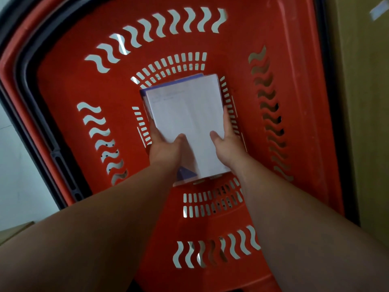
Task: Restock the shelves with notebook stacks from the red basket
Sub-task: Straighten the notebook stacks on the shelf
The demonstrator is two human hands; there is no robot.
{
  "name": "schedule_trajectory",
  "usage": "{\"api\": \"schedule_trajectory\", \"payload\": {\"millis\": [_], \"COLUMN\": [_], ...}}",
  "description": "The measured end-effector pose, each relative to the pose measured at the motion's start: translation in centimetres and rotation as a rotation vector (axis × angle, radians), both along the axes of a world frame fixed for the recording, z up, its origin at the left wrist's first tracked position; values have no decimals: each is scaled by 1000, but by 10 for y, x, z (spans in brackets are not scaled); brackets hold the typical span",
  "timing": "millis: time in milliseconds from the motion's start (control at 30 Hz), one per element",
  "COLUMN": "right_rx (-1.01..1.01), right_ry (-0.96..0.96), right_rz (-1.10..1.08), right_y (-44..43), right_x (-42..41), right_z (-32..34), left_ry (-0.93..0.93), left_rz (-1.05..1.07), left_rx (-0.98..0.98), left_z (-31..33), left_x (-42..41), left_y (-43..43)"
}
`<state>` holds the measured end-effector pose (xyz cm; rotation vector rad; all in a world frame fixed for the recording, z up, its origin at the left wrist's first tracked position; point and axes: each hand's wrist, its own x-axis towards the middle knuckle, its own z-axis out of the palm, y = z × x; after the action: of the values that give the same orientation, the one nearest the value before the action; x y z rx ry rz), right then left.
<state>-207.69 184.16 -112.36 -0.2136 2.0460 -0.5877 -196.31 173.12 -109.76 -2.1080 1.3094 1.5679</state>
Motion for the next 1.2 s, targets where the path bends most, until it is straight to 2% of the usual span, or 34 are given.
{"api": "schedule_trajectory", "payload": {"millis": [167, 400, 600, 900, 1033, 1200], "right_rx": [-59, -40, -107, -211, -236, -268], "right_ry": [-11, 94, 154, -6, -34, 14], "right_rz": [-95, -55, -175, -331, -495, -745], "right_y": [-1, -2, -4, -12, -11, -5], "right_x": [-3, -5, -8, 3, 18, 53], "right_z": [25, 98, 177, 314, 377, 473], "left_ry": [75, 131, 279, 410, 426, 484], "left_rz": [11, 112, -34, -265, -355, -574], "left_rx": [18, 122, 29, 6, 43, 59], "left_z": [14, 67, 143, 274, 332, 430], "left_x": [5, -12, -22, -1, 4, 4], "left_y": [-2, -2, -20, -56, -69, -81]}}
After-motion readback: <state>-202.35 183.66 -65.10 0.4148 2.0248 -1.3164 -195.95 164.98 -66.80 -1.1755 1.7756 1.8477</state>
